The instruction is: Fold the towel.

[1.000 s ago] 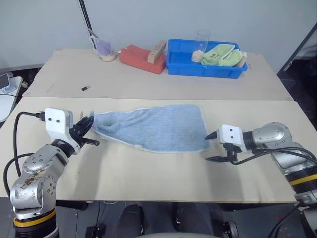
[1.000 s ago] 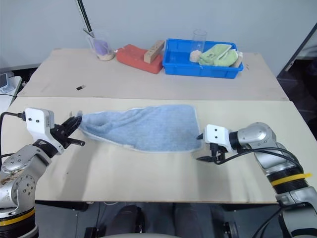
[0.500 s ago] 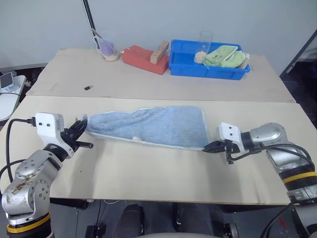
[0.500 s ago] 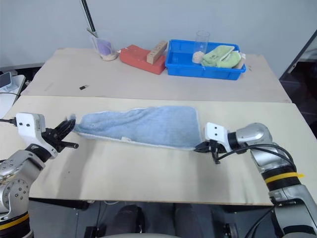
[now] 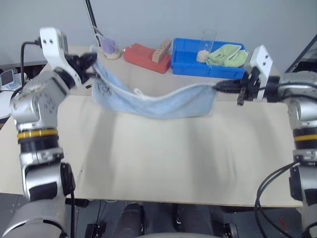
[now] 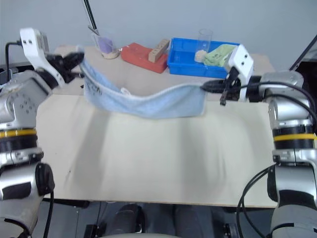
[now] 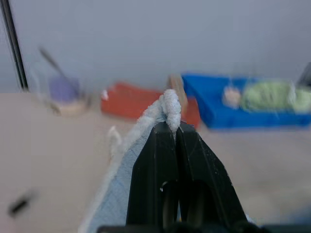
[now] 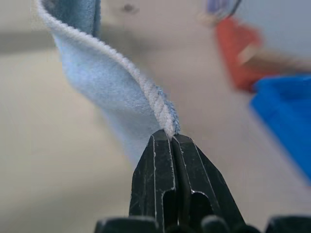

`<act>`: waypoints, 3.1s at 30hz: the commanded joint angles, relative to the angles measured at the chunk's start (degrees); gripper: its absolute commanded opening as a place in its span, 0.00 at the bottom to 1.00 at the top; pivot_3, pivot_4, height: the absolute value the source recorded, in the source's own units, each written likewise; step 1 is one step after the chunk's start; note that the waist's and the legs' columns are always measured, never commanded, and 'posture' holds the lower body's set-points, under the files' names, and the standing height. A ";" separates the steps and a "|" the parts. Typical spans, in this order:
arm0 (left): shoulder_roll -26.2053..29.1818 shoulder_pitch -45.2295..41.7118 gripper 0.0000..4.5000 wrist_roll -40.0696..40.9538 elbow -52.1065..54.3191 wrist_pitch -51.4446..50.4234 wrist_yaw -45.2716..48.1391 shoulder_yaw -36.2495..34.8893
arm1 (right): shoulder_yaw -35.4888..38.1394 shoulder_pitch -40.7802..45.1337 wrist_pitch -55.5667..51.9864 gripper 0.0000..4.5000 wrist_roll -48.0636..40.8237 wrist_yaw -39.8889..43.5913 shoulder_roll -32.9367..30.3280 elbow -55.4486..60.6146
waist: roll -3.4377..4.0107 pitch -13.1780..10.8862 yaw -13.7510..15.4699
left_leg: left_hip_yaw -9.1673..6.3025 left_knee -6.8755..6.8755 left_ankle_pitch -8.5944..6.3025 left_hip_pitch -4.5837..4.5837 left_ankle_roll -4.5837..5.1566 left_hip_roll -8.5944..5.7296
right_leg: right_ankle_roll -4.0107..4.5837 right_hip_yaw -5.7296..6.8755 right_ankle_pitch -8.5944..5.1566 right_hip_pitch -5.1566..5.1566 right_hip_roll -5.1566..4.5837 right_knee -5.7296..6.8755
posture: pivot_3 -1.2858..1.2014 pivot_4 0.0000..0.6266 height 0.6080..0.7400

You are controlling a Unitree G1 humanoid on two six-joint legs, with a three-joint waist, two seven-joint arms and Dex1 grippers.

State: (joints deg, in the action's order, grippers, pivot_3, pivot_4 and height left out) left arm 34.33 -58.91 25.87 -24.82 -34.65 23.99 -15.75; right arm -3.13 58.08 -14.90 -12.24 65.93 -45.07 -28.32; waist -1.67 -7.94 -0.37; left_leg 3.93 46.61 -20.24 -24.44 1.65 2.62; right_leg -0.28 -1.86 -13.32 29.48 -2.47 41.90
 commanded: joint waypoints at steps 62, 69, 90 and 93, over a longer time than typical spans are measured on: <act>-4.09 28.35 0.42 -1.87 27.09 -21.81 -15.88 0.03 | -2.34 -22.57 -24.36 0.37 -4.02 -2.57 -5.95 20.86 | 0.10 0.07 0.71 | -0.44 0.14 0.01 0.12 -0.13 -0.09 | -0.05 -0.01 -0.22 -0.38 -0.01 0.11 | 0.52 0.24 0.40; -2.00 30.31 1.00 -5.74 31.31 -13.88 -13.10 1.34 | 1.81 -24.53 -23.33 0.91 -4.48 -6.54 -5.89 22.99 | 0.10 0.07 0.58 | -0.44 0.14 0.01 0.11 -0.13 -0.08 | -0.06 -0.01 -0.22 -0.38 -0.01 0.12 | 0.52 0.24 0.40; 18.17 46.07 1.00 12.47 49.32 4.49 42.61 5.07 | 9.81 -42.05 -32.17 0.99 -6.84 -29.74 8.55 40.81 | 0.15 0.04 0.41 | -0.35 0.14 0.00 0.07 -0.13 0.02 | -0.46 -0.01 -0.63 -0.27 0.08 0.15 | 0.52 0.24 0.40; 17.81 44.86 1.00 13.34 49.13 5.60 45.07 5.54 | 8.98 -41.11 -31.74 0.99 -6.62 -30.21 9.43 37.75 | 0.15 0.03 0.25 | -0.34 0.13 0.00 0.04 -0.12 0.01 | -0.46 -0.01 -0.63 -0.24 0.10 0.15 | 0.52 0.24 0.40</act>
State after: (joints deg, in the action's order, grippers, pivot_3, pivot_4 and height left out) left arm 51.66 -13.09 38.33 23.08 -30.61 67.64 -10.00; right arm 5.12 15.73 -48.18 -19.15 36.05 -35.40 9.51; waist -1.51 -7.91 -0.11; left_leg 3.59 46.74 -20.24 -24.40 1.54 2.64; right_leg -0.74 -1.87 -13.95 29.25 -2.36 42.05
